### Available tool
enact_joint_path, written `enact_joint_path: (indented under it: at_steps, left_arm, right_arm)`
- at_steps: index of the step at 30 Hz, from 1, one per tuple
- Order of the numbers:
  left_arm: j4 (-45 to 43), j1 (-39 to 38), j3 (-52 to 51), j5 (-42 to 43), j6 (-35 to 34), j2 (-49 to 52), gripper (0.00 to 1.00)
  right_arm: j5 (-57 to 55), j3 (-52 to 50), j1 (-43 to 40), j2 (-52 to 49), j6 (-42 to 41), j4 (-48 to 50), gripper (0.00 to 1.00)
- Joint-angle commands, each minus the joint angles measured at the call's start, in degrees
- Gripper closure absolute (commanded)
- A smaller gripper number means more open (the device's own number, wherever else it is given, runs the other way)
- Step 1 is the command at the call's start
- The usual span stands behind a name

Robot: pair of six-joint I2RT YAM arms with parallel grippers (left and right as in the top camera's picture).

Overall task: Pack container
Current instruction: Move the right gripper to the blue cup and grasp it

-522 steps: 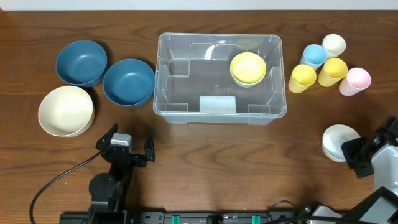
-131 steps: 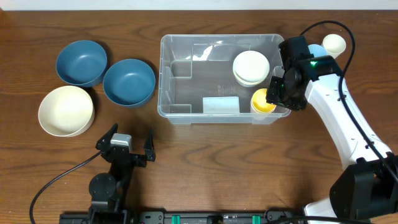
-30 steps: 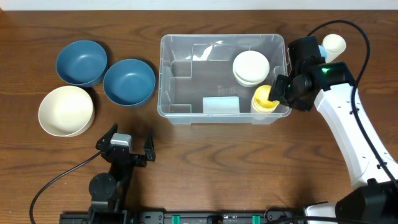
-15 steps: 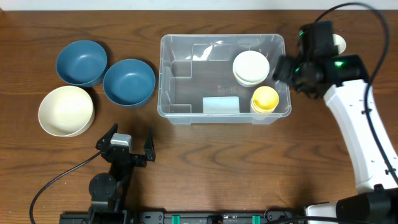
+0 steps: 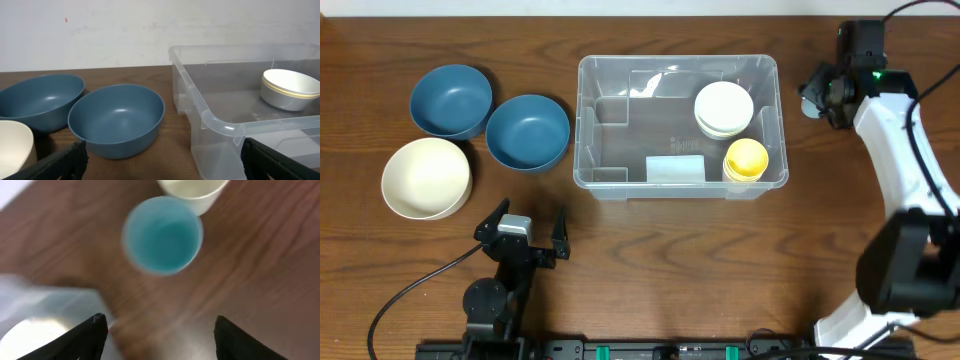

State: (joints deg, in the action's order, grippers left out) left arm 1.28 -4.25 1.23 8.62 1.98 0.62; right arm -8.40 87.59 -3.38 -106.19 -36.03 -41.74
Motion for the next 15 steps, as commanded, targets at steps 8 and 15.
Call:
enact_joint_path:
  at_steps: [8,15]
  left_arm:
    - [1.92,0.22,-1.01,0.83,0.98,-0.28,0.02]
    - [1.92,0.22,-1.01,0.83,0.98,-0.28,0.02]
  right_arm:
    - [2.05,0.55,-4.59,-6.45,-1.01,6.75,0.32]
    - [2.14,0.55,-4.5,-10.05,-1.22,8.24,0.33]
